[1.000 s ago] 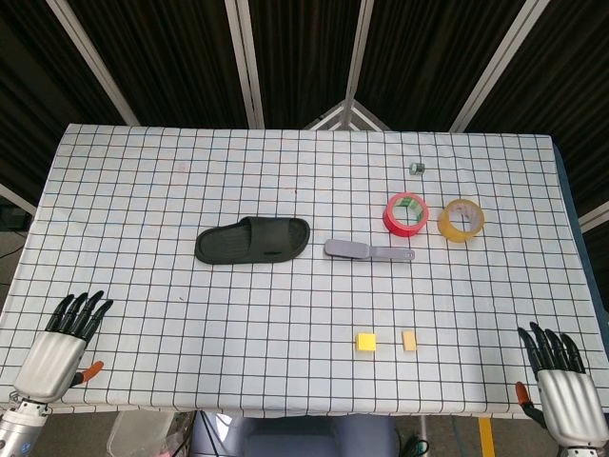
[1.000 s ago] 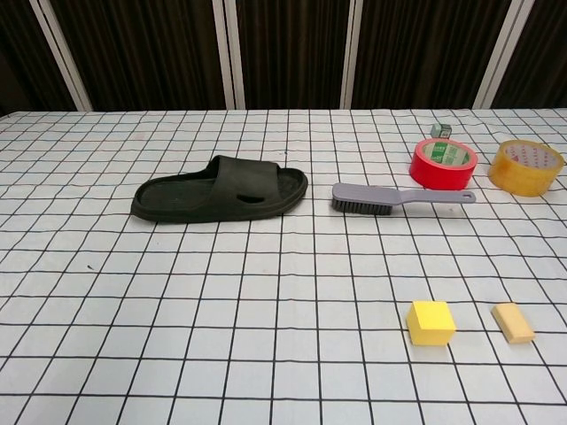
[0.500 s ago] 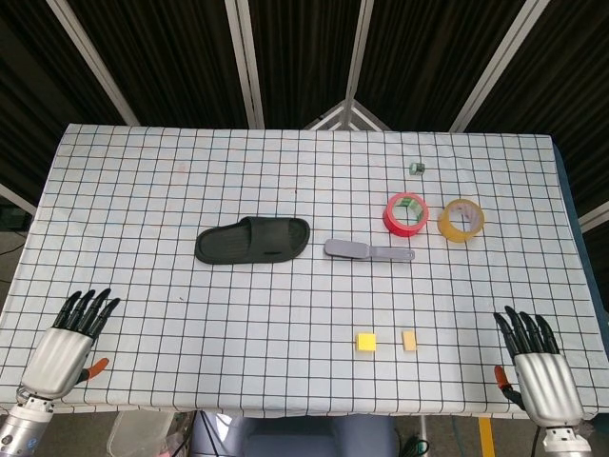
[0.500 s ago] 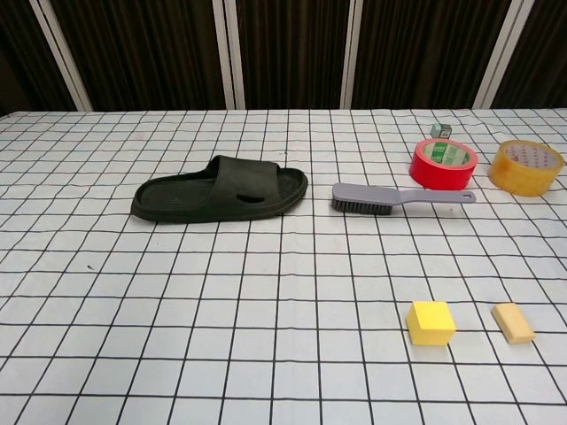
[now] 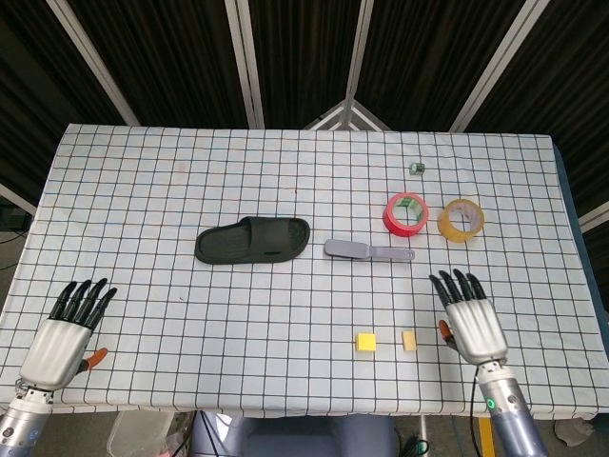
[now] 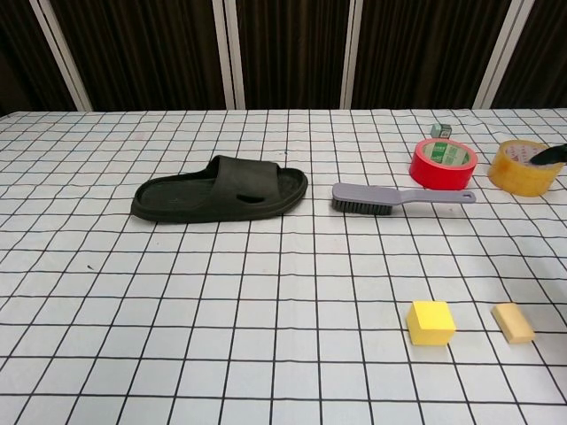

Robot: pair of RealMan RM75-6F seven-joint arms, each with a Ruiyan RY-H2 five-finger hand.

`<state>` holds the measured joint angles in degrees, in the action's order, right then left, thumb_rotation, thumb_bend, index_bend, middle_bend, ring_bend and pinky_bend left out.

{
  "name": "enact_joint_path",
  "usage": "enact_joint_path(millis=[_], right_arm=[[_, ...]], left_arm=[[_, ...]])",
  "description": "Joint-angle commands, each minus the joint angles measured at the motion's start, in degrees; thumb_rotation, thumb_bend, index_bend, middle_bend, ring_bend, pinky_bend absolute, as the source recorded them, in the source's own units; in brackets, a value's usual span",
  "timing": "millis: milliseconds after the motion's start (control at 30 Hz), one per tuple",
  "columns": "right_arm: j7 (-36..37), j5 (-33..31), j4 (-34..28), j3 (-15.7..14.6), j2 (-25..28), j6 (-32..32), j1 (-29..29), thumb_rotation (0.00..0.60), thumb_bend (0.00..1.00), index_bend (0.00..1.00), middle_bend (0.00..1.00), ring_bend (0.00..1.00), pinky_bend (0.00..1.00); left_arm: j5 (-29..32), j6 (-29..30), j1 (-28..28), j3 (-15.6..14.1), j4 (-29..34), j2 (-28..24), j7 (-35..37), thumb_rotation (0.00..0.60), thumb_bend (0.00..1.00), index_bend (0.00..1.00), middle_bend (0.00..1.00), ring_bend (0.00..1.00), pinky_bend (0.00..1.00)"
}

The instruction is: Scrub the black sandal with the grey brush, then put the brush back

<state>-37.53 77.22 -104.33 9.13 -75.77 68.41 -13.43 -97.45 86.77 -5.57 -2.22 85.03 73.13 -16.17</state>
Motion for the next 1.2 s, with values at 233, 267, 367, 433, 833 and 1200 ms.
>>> enact_joint_path(millis=[233,267,367,433,833,1200], right_arm=[[-11.80,-15.91,11.37,6.80,-15.16,-9.55,-15.02,0.600,0.47,0.20,0.20,0.15,0.17],[-12.22,-16.83,12.68,7.12,-16.01,-10.09,-16.14,0.600,0.47,0.20,0.20,0.15,0.17],[-13.08,-19.27,16.32,7.96,-18.05,-11.69,-19.29,0.600,0.47,0.20,0.20,0.15,0.17],[-13.31,-20.74,18.23,8.45,-18.94,-12.50,-21.24,0.600,0.47,0.20,0.20,0.15,0.17],[-9.00,-23.64,27.92,10.27,-22.08,-17.01,-29.96,0.600,0.47,0.23,0.25,0.19,0.20],[-9.01,-27.56,31.22,8.94,-24.90,-16.96,-34.41,0.600,0.47,0.25,0.26,0.19,0.20]], left_arm=[[1.32,-1.40,-0.70,0.50,-0.45,0.32,0.16,0.600,0.09,0.00,0.00,0.00,0.02],[1.48,-1.56,-0.76,0.54,-0.52,0.39,0.03,0.600,0.09,0.00,0.00,0.00,0.02],[2.11,-1.93,-0.88,0.75,-0.60,0.60,-0.39,0.600,0.09,0.00,0.00,0.00,0.02],[2.79,-2.11,-0.91,1.04,-0.68,0.70,-0.57,0.600,0.09,0.00,0.00,0.00,0.02],[8.38,-4.04,-1.45,3.43,-1.15,0.96,-0.89,0.600,0.09,0.00,0.00,0.00,0.02],[10.37,-5.58,-2.15,3.83,-1.20,0.32,0.23,0.600,0.09,0.00,0.00,0.00,0.02]])
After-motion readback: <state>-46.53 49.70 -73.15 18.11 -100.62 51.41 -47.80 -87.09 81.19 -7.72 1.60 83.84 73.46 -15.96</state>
